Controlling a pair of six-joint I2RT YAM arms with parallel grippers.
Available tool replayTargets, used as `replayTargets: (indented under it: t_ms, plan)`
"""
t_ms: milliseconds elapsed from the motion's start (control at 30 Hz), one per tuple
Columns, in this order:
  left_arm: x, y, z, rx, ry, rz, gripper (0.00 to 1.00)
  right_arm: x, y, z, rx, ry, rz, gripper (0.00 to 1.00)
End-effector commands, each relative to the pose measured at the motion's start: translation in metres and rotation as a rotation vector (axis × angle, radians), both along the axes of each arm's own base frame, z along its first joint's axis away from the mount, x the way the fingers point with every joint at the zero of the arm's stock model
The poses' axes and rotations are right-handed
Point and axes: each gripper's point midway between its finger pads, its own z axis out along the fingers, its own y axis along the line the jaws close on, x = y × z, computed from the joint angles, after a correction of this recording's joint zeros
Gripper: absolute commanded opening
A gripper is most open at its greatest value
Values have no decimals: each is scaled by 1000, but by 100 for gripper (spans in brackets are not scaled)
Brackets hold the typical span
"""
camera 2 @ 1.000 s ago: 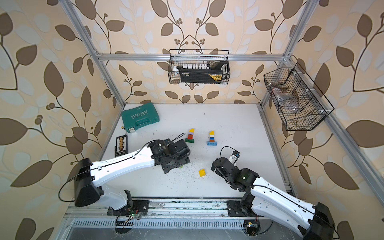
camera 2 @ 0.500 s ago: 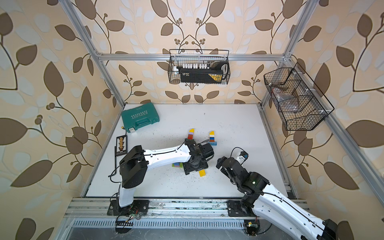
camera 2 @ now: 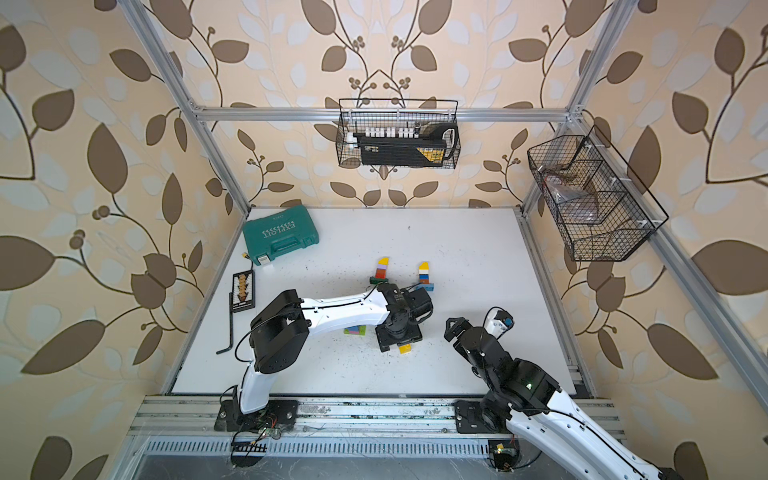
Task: Assemble the number 1 with lego
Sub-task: Pick up the lego brick from the center of the board.
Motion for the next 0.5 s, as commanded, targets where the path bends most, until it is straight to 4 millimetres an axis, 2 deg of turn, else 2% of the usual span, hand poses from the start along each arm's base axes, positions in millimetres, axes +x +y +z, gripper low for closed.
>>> replayTargets:
  t_ms: [0,467]
  plan:
    - [-10,-5,-6,3,33,-48,73,-2,-7,-4,-34,11,-20,99]
    - [-13,-11,-11,-8,42,-171,54,-1,-6,-6,-34,17,-20,99]
